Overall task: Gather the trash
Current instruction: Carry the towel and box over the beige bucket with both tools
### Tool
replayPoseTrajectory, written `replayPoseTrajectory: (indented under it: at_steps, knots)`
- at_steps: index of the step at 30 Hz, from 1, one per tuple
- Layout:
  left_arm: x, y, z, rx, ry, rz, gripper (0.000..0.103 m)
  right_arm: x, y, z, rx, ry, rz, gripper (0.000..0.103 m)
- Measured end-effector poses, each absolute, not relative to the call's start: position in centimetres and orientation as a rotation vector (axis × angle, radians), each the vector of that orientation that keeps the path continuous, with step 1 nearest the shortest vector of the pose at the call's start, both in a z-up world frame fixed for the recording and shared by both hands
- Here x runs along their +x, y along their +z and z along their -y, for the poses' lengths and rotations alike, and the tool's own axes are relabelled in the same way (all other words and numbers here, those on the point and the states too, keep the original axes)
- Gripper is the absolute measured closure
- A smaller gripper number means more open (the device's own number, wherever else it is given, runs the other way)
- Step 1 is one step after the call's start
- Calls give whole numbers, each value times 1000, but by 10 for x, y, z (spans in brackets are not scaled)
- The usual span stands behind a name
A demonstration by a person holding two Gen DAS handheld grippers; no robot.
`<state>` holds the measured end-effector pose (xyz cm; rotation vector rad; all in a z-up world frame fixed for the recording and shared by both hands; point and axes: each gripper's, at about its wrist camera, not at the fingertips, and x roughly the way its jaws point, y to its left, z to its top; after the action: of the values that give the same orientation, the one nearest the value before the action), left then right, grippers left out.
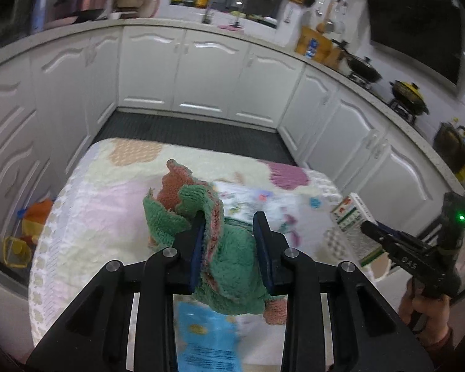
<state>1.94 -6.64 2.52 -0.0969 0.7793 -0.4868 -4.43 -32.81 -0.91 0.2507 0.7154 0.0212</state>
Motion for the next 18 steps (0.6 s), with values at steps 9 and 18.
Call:
replayPoseTrajectory:
  at_steps: [9, 18]
  knots:
    - [0, 38, 178, 20, -668, -837, 75, -76, -8, 386, 285, -104, -704, 77]
    - [-20, 23, 292, 114, -750, -877, 75, -109, -26, 456, 322, -249, -732, 77]
